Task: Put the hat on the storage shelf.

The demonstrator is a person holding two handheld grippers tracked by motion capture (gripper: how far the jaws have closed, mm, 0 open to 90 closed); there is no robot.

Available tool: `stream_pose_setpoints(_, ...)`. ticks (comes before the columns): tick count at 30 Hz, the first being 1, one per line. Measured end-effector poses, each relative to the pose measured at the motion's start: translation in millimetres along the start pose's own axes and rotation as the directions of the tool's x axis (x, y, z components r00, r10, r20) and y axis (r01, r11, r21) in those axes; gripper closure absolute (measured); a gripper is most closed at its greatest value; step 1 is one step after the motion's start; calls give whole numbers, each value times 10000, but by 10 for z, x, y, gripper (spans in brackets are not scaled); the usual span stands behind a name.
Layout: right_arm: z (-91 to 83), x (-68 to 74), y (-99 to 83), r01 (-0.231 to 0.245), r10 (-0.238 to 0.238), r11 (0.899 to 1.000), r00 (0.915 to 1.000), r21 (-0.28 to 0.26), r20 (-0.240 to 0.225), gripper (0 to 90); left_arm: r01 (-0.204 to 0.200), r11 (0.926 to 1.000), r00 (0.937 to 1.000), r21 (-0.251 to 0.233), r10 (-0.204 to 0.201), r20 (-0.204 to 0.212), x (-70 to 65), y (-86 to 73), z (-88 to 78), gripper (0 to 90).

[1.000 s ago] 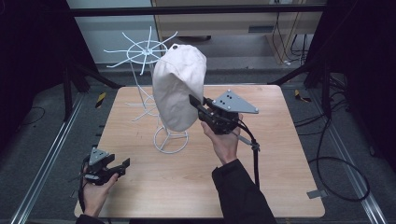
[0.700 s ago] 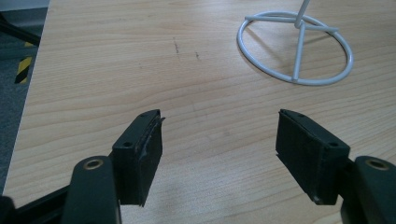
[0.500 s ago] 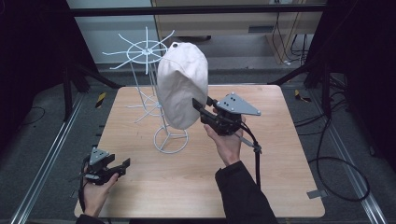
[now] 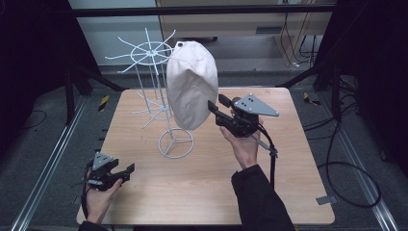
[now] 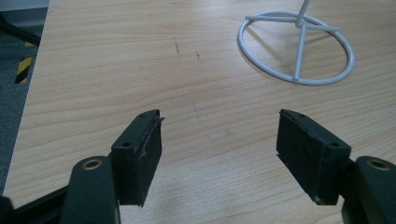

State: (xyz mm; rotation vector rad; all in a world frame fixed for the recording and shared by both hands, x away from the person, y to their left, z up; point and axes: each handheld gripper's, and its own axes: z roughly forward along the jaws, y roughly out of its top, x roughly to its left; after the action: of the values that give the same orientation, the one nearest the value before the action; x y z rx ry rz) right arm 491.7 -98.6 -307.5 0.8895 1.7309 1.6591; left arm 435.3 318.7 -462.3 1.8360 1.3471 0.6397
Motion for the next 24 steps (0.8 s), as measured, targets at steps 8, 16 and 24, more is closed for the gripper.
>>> stream_pose_setpoints(8,-212,-128,-88,-49,49,10000,9997,12,233,486,-7,10000,10000,-21,7,-5,-2,0,-4,312)
stream_pose_setpoints(16,-557,-305,-325,-383,357,9978,9982,534,485,337,33,10000,10000,8,-33,28,-13,-5,-6,312)
stream_pose_setpoints(24,-809,-573,-813,-831,597,9738,9917,2117,1142,230,14,10000,10000,81,-14,62,-16,-10,2,317)
